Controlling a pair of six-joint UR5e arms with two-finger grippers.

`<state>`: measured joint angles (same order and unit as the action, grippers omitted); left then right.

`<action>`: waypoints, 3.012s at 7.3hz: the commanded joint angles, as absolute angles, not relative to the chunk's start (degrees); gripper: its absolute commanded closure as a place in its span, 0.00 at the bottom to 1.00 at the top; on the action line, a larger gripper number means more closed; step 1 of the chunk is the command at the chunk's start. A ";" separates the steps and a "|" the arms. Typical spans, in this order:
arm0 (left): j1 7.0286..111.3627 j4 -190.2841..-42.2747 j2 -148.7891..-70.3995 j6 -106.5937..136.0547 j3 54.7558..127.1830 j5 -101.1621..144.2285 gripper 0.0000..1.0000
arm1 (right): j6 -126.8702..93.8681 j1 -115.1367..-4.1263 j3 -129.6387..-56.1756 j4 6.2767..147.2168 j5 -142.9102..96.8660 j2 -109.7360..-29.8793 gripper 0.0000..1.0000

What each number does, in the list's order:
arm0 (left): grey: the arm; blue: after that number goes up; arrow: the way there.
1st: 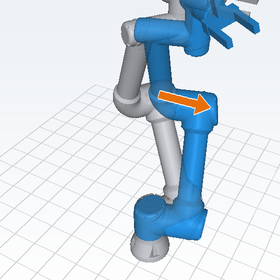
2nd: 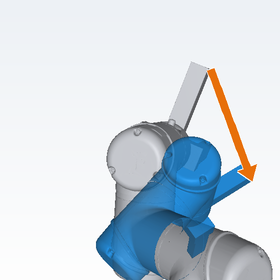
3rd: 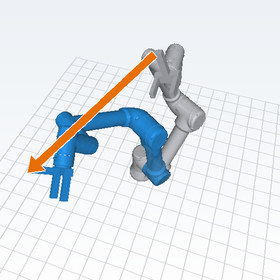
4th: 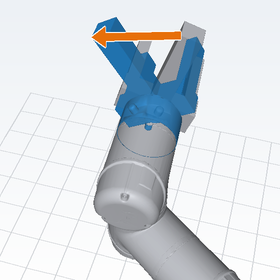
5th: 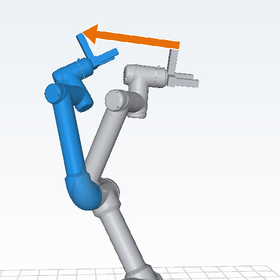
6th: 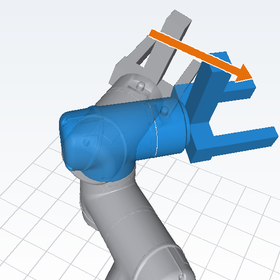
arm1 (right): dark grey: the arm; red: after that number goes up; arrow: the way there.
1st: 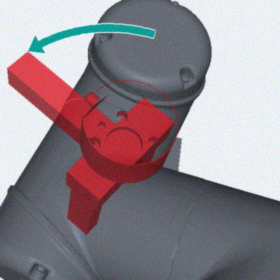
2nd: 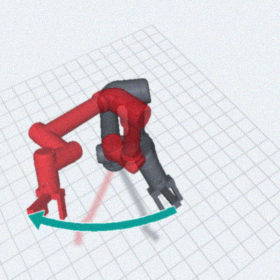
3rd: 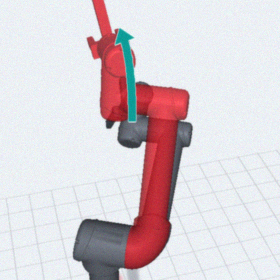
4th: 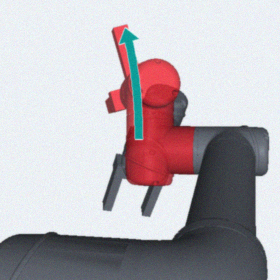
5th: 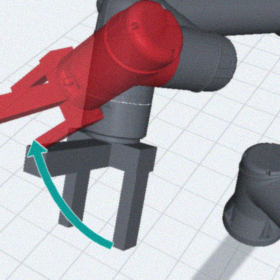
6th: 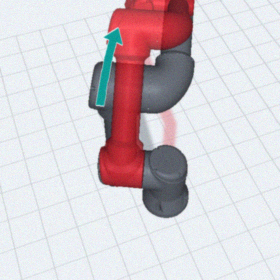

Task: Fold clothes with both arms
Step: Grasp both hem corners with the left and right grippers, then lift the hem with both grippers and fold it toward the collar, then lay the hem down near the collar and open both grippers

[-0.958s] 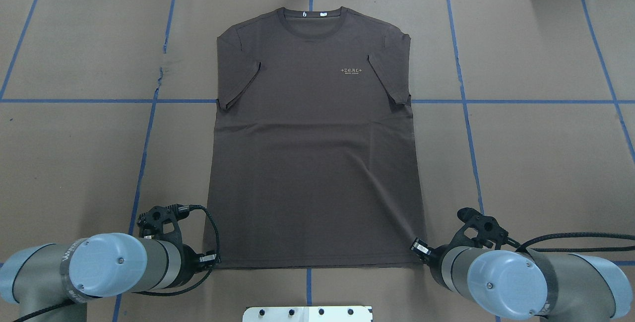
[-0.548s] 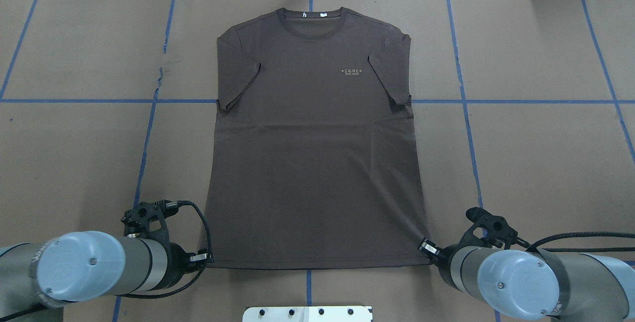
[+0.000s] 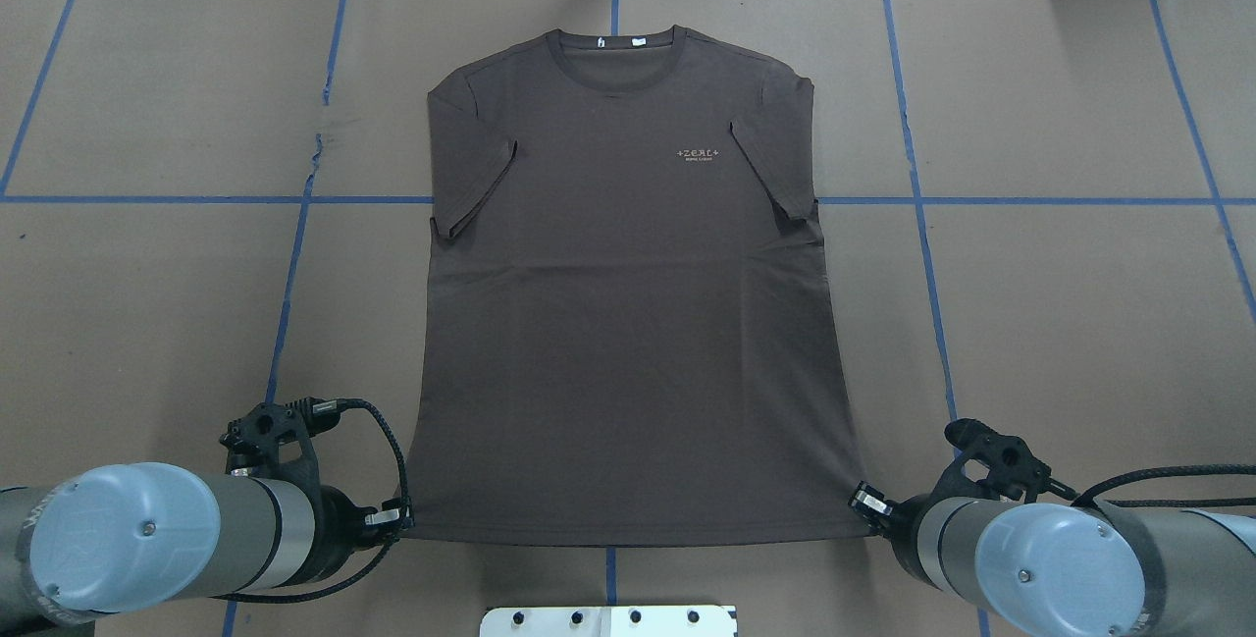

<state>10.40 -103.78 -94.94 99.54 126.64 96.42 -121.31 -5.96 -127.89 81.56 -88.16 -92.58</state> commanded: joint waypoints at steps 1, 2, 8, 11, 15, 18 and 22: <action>10.46 -102.23 -94.83 99.84 129.01 96.50 1.00 | -122.60 -4.84 -132.26 81.65 -89.73 -93.69 1.00; 10.81 -102.13 -94.57 99.84 131.02 96.85 1.00 | -122.96 -5.01 -134.80 82.26 -89.74 -93.78 1.00; 30.37 -103.35 -111.34 85.68 110.89 96.77 1.00 | -110.42 -31.33 -119.86 89.56 -98.16 -75.98 1.00; 39.96 -112.47 -123.19 80.95 88.75 97.12 1.00 | -98.03 -40.85 -102.72 88.95 -99.14 -66.22 1.00; 43.51 -116.10 -127.00 77.43 81.75 96.59 1.00 | -96.94 -44.91 -84.49 79.90 -99.31 -55.39 1.00; 43.86 -122.68 -127.35 77.43 76.30 96.50 1.00 | -96.68 -46.92 -74.29 79.63 -100.28 -47.66 1.00; 44.30 -123.39 -127.97 77.34 75.41 96.50 1.00 | -96.50 -48.08 -67.17 75.85 -100.28 -44.31 1.00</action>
